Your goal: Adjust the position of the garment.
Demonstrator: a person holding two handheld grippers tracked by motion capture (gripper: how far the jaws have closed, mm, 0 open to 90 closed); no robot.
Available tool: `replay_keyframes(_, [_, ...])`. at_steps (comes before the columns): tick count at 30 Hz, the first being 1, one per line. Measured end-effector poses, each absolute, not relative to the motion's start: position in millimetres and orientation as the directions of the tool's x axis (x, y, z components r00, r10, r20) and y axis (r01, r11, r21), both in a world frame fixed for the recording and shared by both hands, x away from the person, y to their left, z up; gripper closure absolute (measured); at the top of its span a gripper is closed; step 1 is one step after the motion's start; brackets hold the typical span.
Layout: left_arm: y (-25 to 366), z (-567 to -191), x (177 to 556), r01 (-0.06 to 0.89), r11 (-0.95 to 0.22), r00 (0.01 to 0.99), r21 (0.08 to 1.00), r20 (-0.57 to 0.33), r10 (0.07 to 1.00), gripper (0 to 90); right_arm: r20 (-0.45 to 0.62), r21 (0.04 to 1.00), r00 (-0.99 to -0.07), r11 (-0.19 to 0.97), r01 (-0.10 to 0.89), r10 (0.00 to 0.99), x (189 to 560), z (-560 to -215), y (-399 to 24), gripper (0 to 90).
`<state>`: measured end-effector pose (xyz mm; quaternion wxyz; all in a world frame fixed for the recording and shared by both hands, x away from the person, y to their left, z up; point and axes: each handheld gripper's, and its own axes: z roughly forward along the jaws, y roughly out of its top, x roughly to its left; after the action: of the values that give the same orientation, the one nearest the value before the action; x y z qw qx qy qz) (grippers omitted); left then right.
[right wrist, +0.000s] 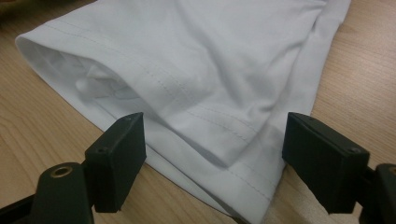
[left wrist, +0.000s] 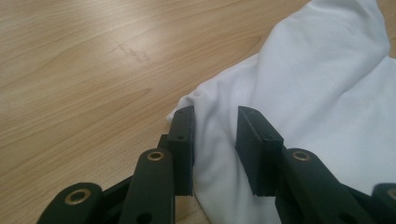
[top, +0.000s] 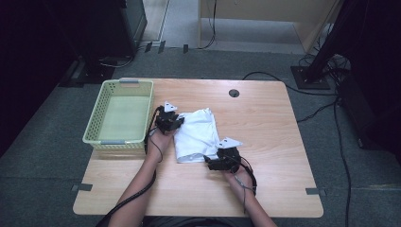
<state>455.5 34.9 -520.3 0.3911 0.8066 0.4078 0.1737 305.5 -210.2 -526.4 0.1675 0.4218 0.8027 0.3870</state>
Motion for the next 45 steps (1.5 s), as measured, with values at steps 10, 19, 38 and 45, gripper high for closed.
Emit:
replay_keyframes(10, [35,-520,456,0.527,-0.354,0.605,0.773,-0.048,0.795,69.2,0.015,0.751,-0.587,0.378,0.541,0.809,307,-527,-203,17.6])
replay_keyframes(19, [35,-521,456,0.530,-0.350,0.602,0.773,-0.052,0.797,69.2,0.014,0.754,-0.586,0.377,0.538,0.810,311,-527,-201,22.0])
replay_keyframes(38, [35,-520,456,0.532,-0.347,0.599,0.772,-0.055,0.799,69.2,0.003,0.780,-0.607,0.378,0.498,0.795,309,-526,-192,66.5])
replay_keyframes(45, [33,-520,454,0.540,-0.337,0.596,0.771,-0.068,0.800,75.9,0.023,0.782,-0.598,0.359,0.510,0.801,310,-525,-192,81.5])
